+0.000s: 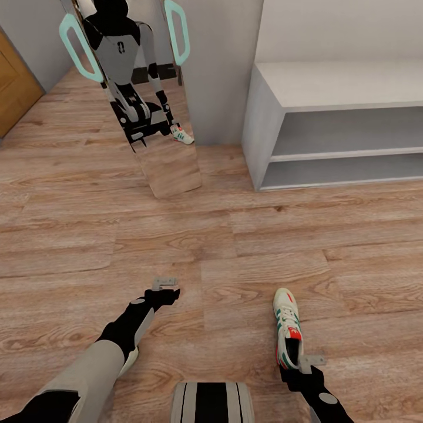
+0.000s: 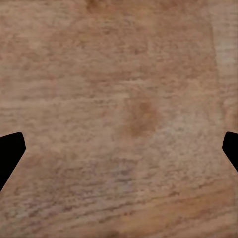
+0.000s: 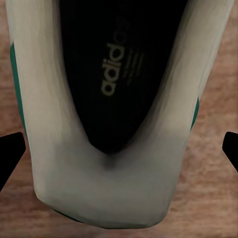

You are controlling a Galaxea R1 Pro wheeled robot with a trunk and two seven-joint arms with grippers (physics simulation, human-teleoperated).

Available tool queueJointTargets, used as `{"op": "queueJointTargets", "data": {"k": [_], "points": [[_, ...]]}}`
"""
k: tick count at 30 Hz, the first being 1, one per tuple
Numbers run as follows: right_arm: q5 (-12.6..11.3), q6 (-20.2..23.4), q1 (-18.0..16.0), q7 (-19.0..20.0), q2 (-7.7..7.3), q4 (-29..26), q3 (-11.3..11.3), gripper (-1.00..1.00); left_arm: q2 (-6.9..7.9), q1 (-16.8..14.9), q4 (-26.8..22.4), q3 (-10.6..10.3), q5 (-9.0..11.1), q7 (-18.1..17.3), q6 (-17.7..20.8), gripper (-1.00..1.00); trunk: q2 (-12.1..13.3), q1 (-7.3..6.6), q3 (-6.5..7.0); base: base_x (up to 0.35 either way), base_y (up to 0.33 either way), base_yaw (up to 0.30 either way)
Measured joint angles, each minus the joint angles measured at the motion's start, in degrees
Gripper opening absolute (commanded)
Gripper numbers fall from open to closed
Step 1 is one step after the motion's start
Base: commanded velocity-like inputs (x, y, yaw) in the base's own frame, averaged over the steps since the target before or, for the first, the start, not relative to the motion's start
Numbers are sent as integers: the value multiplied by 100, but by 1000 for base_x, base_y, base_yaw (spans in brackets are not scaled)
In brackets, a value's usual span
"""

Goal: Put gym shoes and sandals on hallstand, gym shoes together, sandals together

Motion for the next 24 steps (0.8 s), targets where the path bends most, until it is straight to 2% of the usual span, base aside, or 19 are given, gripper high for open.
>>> {"op": "queueJointTargets", "data": {"k": [15, 16, 24], "points": [[2, -2, 0, 0, 0, 2, 0, 100, 4, 9, 0, 4, 0, 0, 0, 100, 0, 0, -1, 55, 0, 0], [3, -2, 0, 0, 0, 1, 0, -100, 4, 7, 0, 4, 0, 0, 0, 100, 0, 0, -1, 11, 0, 0], [6, -2, 0, 7, -1, 1, 1, -100, 4, 7, 0, 4, 0, 0, 0, 100, 0, 0, -1, 1, 0, 0]]}}
